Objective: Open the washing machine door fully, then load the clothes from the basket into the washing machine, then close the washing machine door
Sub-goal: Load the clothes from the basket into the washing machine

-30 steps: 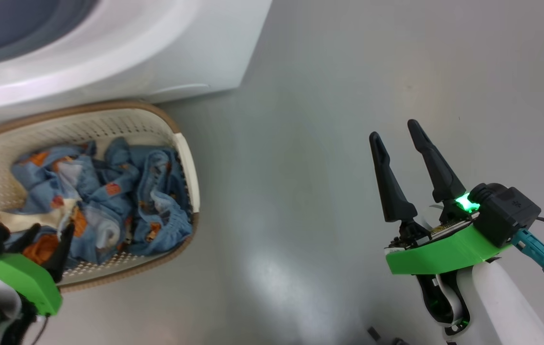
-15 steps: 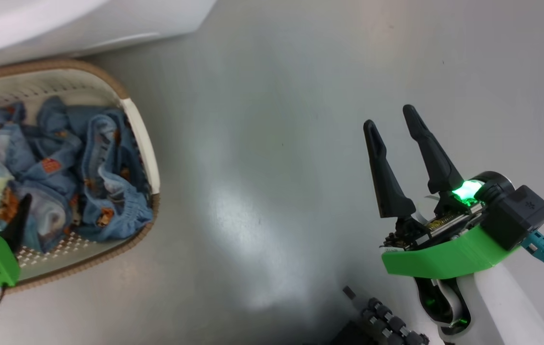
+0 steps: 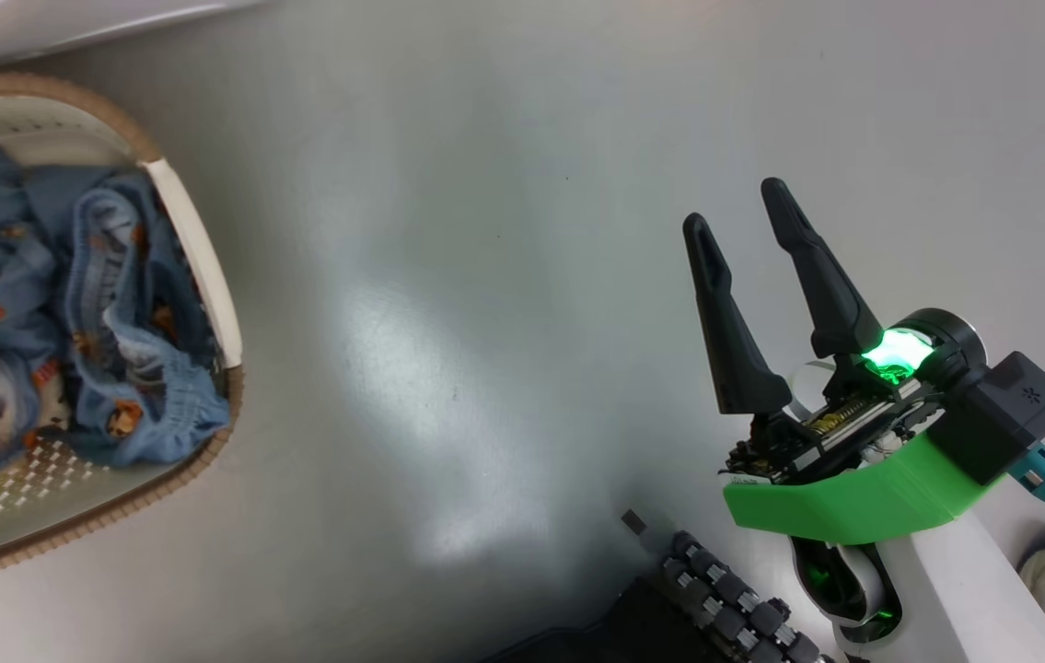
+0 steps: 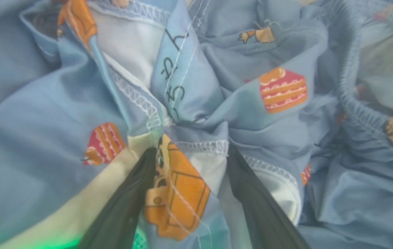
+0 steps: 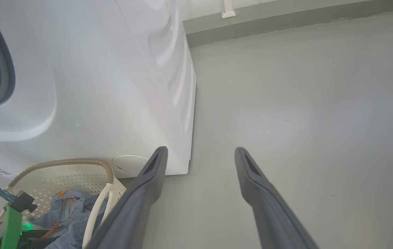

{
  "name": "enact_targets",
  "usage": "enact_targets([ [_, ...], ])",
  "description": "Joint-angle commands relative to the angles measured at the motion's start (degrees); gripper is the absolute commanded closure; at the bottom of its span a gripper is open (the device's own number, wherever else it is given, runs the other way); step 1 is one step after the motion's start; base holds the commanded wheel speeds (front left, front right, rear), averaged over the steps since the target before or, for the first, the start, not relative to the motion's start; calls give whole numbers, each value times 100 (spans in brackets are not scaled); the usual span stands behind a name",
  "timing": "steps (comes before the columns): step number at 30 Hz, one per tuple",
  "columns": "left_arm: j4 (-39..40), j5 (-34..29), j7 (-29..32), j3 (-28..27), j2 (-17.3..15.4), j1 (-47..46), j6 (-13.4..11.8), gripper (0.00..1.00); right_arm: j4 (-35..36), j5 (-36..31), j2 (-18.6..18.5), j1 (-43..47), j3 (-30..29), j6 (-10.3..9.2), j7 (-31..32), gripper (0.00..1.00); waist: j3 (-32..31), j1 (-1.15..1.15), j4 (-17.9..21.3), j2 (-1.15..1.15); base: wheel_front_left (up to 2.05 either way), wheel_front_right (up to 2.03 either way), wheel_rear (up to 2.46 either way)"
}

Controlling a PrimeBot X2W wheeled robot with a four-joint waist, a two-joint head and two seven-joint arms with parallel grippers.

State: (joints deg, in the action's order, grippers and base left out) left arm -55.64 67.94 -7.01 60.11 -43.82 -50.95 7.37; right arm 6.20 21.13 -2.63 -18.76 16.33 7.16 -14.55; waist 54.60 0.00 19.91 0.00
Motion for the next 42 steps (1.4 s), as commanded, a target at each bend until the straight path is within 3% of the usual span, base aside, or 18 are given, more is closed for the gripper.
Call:
enact_targets([
  [1,-68,21,7,-73,-246,-9,12,0,153,6,-25,210,83,33,-45,0,77,0,73,0,0,0,0],
  [7,-239,100,12,116,-137,-129,12,0,201,11,-25,292,52,33,-45,0,96,0,75,0,0,0,0],
  [9,-262,138,-9,165,-130,-150,12,100,205,21,-25,296,62,33,-45,0,87,0,75,0,0,0,0],
  [19,-114,421,-254,337,-209,-173,12,100,176,68,-25,183,79,33,-45,0,-3,0,3,0,0,0,0],
  [33,487,905,-714,506,-54,253,12,100,-117,43,-25,3,-14,33,-45,0,-747,0,-331,0,0,0,0],
  [42,1046,859,-795,115,14,580,12,100,-370,8,-25,-14,-133,33,-45,0,-1377,0,-550,0,0,0,0],
])
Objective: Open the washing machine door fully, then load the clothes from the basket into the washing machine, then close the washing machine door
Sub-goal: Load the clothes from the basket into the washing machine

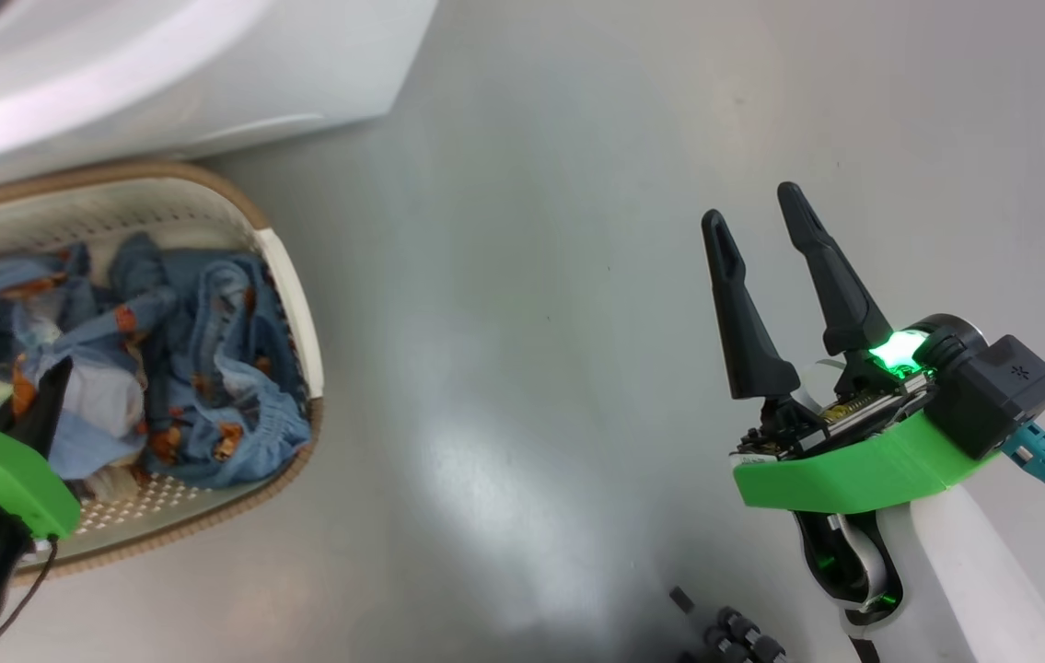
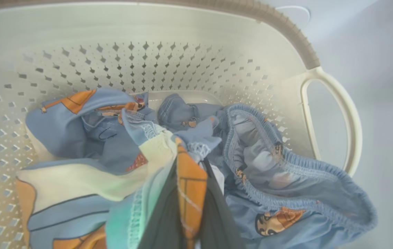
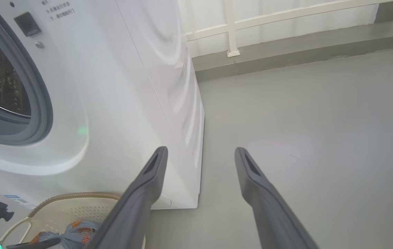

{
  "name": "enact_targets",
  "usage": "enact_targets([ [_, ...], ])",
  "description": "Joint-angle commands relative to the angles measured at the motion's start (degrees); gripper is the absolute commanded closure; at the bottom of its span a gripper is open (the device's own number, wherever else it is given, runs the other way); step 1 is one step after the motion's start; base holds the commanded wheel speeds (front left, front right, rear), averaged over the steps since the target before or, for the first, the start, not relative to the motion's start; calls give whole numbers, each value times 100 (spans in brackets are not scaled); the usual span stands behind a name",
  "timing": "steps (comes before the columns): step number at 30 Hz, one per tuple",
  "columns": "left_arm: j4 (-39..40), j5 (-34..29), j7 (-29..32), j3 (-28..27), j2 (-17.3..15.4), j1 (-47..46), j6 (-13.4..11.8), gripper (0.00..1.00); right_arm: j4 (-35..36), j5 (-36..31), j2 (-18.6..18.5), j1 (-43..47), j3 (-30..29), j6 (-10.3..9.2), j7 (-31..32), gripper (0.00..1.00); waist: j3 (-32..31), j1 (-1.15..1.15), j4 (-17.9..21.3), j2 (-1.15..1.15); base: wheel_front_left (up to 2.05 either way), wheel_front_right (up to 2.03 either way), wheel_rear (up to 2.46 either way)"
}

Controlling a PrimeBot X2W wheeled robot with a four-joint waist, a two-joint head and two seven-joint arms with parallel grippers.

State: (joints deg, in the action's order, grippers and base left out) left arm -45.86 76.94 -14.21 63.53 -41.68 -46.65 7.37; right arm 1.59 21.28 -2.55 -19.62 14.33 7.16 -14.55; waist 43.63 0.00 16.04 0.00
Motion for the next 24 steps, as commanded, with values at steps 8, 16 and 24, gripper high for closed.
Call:
enact_targets([
  [8,520,-489,-77,-1021,-53,615,12,100,-111,-50,-32,82,-3,33,-45,0,-760,0,-353,0,0,0,0],
  [16,1090,-993,-78,-1915,215,1248,12,100,-409,-120,-32,147,-68,33,-45,0,-1404,0,-580,0,0,0,0],
  [24,1839,-1408,-78,-2903,522,2008,12,100,-719,-151,-32,259,-148,33,-45,0,-2105,0,-786,0,0,0,0],
])
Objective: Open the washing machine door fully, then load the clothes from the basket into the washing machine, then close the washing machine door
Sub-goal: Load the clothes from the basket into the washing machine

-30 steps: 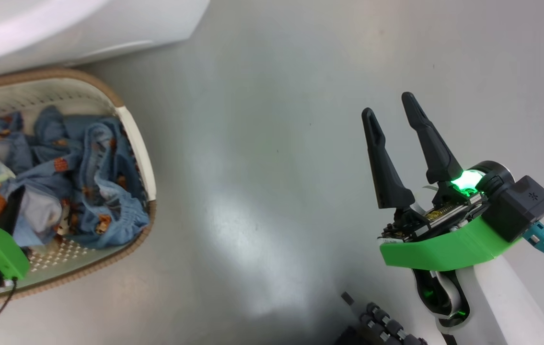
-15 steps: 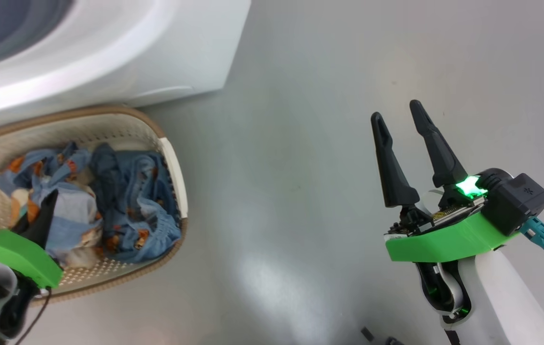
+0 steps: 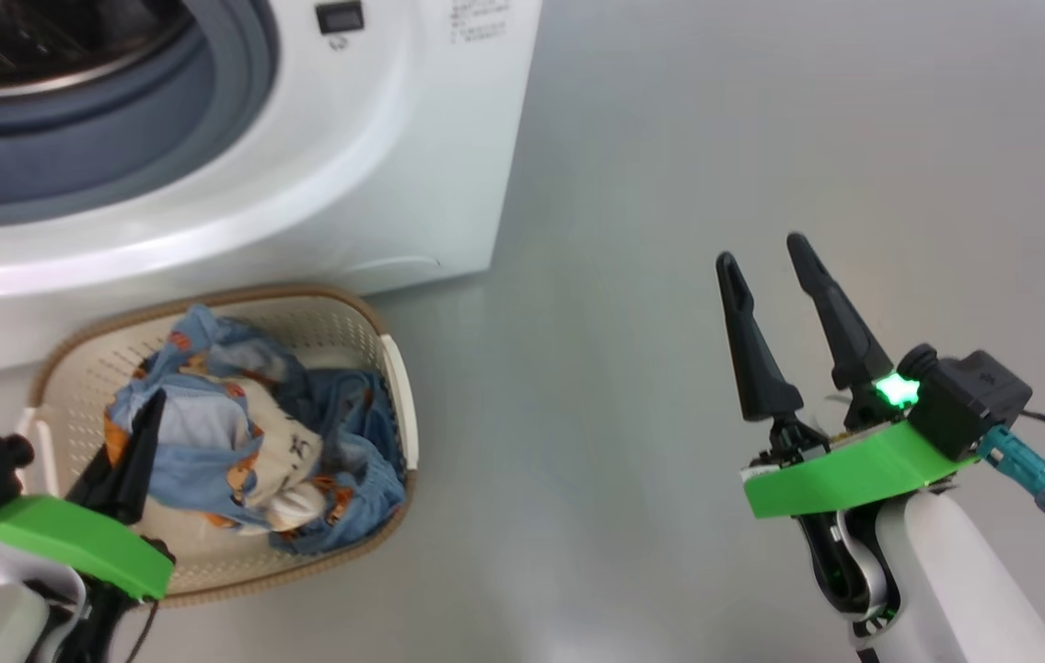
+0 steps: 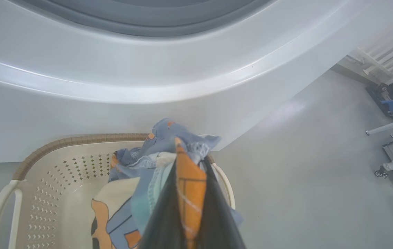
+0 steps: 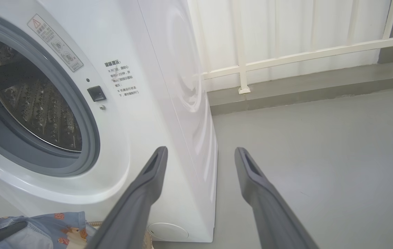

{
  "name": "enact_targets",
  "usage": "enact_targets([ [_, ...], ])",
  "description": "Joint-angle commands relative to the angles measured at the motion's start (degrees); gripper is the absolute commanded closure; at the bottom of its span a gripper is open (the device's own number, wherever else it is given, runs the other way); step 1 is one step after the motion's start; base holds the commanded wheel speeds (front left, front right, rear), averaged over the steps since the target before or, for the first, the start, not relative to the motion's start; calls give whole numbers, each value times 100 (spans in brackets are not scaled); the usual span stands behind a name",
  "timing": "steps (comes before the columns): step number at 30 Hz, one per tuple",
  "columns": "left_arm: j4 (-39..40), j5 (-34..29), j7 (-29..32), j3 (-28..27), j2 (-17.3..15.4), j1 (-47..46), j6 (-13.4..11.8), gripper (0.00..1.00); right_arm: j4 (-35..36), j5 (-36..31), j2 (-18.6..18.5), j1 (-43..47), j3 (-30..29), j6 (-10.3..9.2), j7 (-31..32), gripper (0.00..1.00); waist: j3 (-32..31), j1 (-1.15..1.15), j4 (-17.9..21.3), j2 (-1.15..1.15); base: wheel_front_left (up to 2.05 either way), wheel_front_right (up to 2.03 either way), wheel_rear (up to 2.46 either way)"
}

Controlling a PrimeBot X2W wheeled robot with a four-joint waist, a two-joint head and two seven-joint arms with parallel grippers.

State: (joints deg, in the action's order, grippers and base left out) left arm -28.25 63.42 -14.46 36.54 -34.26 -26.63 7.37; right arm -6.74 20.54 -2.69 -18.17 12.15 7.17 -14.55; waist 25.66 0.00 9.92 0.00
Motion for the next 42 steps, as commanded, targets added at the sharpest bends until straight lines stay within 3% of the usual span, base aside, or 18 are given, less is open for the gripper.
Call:
enact_targets([
  [1,151,-86,-53,-301,-180,88,12,100,81,-78,-19,128,59,32,-45,0,-378,0,-195,0,0,0,0],
  [22,1501,-1036,-53,-1853,692,1176,12,100,-438,-123,-19,442,-146,32,-45,0,-1527,0,-481,0,0,0,0],
  [42,1896,-2030,-53,-2444,951,1393,-52,100,-483,-212,-19,540,-179,32,-45,0,-1694,0,-473,0,0,0,0],
])
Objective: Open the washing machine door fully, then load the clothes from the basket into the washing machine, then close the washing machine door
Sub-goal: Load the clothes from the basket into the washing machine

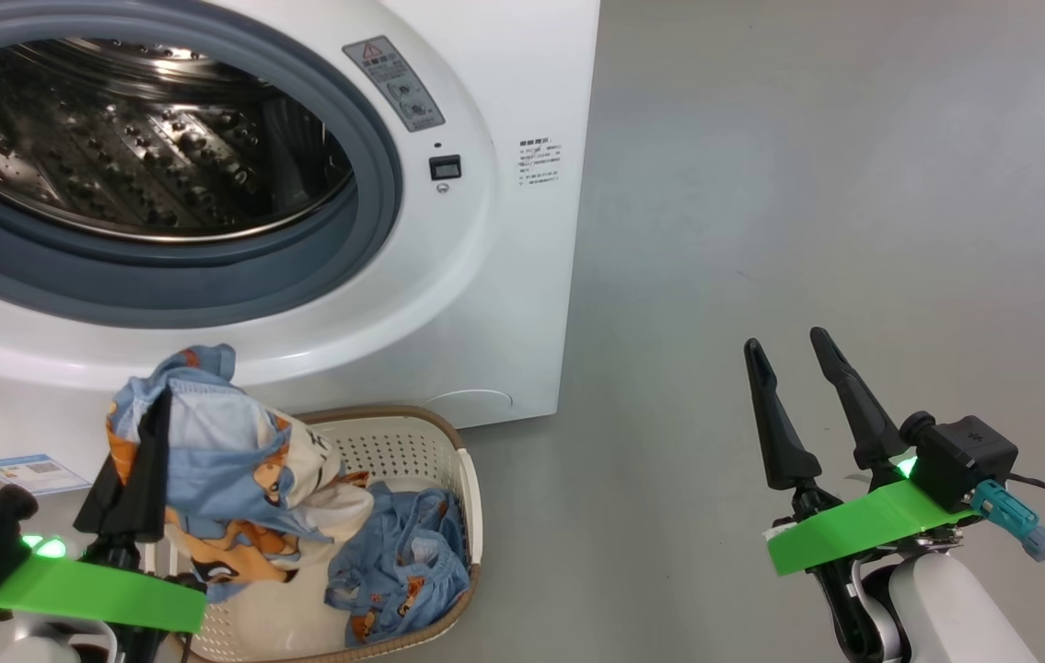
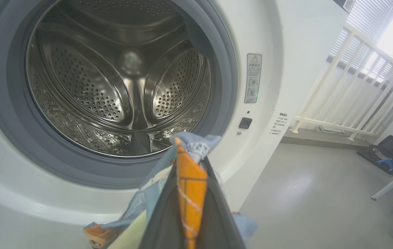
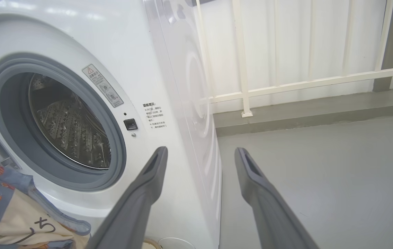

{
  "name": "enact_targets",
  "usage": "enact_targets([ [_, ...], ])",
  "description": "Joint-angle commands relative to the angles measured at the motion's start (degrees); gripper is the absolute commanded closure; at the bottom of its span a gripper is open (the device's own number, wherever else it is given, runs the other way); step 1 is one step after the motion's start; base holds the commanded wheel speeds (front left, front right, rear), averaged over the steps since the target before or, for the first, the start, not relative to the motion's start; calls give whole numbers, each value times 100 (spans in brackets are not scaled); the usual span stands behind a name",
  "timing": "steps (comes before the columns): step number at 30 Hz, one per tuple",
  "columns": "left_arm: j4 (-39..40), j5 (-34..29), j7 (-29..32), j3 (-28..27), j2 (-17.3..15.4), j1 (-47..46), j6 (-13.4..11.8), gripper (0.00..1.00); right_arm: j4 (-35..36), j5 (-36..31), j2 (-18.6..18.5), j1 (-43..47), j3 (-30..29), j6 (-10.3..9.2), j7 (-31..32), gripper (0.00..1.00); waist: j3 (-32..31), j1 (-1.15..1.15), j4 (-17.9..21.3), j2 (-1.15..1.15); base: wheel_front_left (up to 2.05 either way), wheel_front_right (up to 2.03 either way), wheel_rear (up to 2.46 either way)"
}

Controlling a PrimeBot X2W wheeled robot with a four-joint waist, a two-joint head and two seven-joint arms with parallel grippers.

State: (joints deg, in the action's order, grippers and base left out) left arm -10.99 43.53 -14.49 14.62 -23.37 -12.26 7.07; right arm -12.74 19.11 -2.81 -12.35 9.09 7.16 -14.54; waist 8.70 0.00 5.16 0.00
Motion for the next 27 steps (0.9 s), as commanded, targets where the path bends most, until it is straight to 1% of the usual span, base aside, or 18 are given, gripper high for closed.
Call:
enact_targets([
  [1,172,-57,-51,-264,-128,-44,-24,100,116,-74,-7,-43,127,33,-46,0,3,0,4,0,0,0,0],
  [9,169,-145,-51,-344,-72,-43,-32,100,105,-103,-7,-54,145,33,-46,0,13,0,18,0,0,0,0],
  [13,173,-185,-51,-418,-54,-182,-34,100,119,-110,-7,-61,149,33,-46,0,53,0,12,0,0,0,0],
  [21,153,-328,-51,-631,-212,-836,-23,100,205,-138,-7,-119,192,33,-46,0,291,0,35,0,0,0,0],
  [25,-55,-322,-51,-763,-293,-1499,2,100,305,-173,-7,-148,238,33,-46,0,600,0,110,0,0,0,0],
  [27,-176,-314,-51,-753,-311,-1635,9,100,330,-177,-7,-160,255,33,-46,0,680,0,135,0,0,0,0],
])
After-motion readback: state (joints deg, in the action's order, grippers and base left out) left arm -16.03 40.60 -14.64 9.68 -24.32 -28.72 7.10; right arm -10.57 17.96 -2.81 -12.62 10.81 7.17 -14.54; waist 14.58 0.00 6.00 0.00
